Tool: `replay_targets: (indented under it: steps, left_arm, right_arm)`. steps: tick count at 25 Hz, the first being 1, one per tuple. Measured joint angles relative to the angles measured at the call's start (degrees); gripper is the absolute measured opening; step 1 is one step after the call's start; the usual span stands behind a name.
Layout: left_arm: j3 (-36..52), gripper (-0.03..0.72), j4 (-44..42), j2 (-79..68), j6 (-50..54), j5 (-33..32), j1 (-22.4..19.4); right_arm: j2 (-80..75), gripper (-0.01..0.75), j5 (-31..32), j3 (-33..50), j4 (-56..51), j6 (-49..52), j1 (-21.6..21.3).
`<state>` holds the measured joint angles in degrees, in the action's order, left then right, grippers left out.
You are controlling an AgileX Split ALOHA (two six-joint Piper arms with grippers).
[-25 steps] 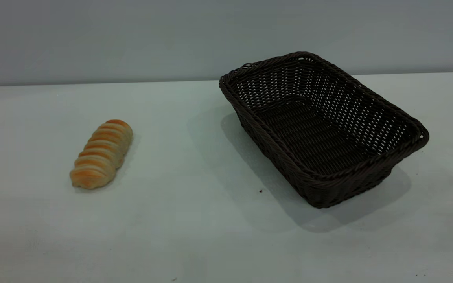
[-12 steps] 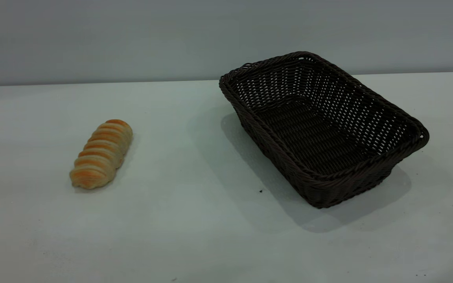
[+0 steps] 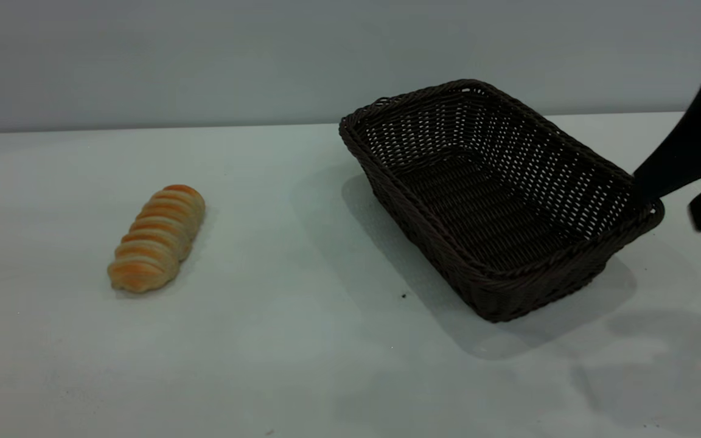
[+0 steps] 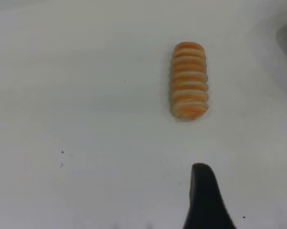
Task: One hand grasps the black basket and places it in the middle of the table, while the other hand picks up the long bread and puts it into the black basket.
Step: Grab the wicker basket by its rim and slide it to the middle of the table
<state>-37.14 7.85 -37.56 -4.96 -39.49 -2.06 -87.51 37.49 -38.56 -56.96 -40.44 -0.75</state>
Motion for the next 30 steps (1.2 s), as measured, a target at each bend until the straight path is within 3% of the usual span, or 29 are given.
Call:
replay_targets:
  steps: [5,13,21,30]
  left_arm:
    - [0.0,0.487,-0.04,0.0,0.01,0.07,0.0]
    - [0.0,0.487,-0.04,-0.11,0.01,0.06,0.0]
    - [0.0,0.487,-0.04,-0.11,0.01,0.01,0.0]
    - [0.0,0.487,-0.04,-0.17,0.01,0.01,0.0]
  right_arm:
    - [-8.73,0.537,-5.32,-3.01,-2.81,-0.78,0.17]
    - [-19.28,0.536,-7.2,-9.53,-3.25,6.63,0.17]
    - [-23.32,0.536,-13.79,-10.02,-4.85,10.11,0.17]
    - [-29.56,0.536,-13.74,-15.25,-8.37,10.41,0.17]
